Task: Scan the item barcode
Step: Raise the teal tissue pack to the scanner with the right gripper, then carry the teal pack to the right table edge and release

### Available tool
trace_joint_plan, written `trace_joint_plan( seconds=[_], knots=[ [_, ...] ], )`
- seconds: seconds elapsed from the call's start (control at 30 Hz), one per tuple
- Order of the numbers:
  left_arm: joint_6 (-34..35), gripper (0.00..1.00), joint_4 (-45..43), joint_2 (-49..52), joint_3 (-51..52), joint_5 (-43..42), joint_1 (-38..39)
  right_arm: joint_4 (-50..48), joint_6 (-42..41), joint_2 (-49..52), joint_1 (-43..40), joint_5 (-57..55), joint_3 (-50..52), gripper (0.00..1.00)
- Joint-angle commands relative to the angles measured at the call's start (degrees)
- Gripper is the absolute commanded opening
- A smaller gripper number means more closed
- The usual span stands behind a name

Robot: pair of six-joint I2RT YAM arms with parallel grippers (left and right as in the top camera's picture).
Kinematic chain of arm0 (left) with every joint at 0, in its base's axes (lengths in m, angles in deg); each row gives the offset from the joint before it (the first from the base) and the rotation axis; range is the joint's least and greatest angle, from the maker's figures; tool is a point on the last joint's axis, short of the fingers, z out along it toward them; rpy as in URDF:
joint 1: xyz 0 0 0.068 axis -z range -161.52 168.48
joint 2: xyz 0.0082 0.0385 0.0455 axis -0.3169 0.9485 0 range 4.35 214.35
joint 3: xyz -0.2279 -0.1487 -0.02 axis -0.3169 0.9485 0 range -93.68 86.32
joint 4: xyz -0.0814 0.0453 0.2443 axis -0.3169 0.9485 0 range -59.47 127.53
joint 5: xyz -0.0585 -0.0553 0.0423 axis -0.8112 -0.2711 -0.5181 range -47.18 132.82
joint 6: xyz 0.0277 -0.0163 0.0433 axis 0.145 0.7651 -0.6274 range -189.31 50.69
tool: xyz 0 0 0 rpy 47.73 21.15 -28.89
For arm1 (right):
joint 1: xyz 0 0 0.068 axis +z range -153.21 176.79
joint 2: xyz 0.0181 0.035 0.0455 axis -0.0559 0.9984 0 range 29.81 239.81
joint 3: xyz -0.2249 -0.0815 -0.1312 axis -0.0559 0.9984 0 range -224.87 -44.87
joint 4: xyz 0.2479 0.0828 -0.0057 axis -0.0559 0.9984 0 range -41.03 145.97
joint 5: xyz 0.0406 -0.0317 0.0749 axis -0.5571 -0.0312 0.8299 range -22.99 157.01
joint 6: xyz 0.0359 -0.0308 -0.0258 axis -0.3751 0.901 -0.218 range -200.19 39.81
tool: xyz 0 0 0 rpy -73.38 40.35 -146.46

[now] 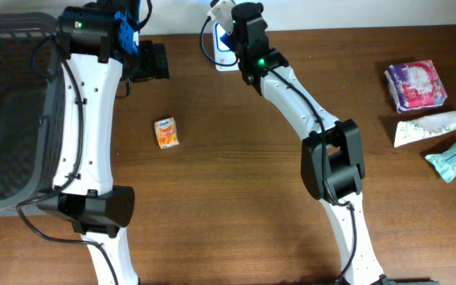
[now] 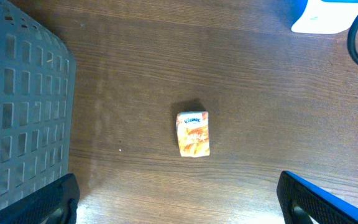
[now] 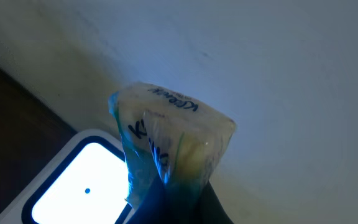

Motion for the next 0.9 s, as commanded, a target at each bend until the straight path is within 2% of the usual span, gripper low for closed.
trace_joint_plan(
  seconds=[0.0,0.1,0.2,0.23,0.27,0.4,0.43,0.57,0.63,0.7,0.8,0.87],
  knots=[
    [0.3,0.99,-0.1,-0.5,-0.6,0.0,-0.1,1.0,-0.4,1.8,-0.1,1.1,-0.8,0.04],
    [0.3,0.99,-0.1,-0.4,-0.6,0.0,-0.1,2.0,-5.2,1.7,0.0,0.8,-0.8,0.04],
    [0.3,0.99,-0.1,-0.5,-0.6,0.0,-0.1,4.0,-17.9,-0.9,-0.5,-0.9,-0.8,0.04],
    [0.3,0.99,-0.1,-0.5,-0.6,0.0,-0.1,7.4,-25.2,-4.9,-1.6,-3.5,-0.8,0.04],
    [0.3,0.99,-0.1,-0.5,-0.6,0.0,-0.1,8.8,-27.8,-6.5,-2.2,-4.4,-0.8,0.04],
    [0.3,0.99,-0.1,-0.5,-0.6,0.0,-0.1,27.9,-52.7,-18.4,-11.2,-6.5,-0.8,0.04],
    [0.3,0.99,-0.1,-0.5,-0.6,0.0,-0.1,35.4,-61.9,-21.0,-15.2,-6.5,-0.8,0.04],
    [0.3,0.99,-0.1,-0.5,-0.6,0.0,-0.1,58.6,-81.0,-24.0,-28.8,-6.5,-0.8,0.04],
    [0.3,0.99,-0.1,-0.5,-0.6,0.0,-0.1,69.0,-83.5,-23.2,-35.6,-6.5,-0.8,0.04],
    [0.3,0.99,-0.1,-0.5,-0.6,0.0,-0.1,75.3,-83.5,-22.4,-41.3,-6.3,-0.7,0.04],
    [0.3,0.99,-0.1,-0.5,-0.6,0.0,-0.1,81.4,-83.5,-21.9,-46.6,-6.3,1.2,0.04],
    [0.3,0.99,-0.1,-0.5,-0.6,0.0,-0.1,82.1,-83.5,-21.9,-47.8,-6.4,4.8,0.04]
  ],
)
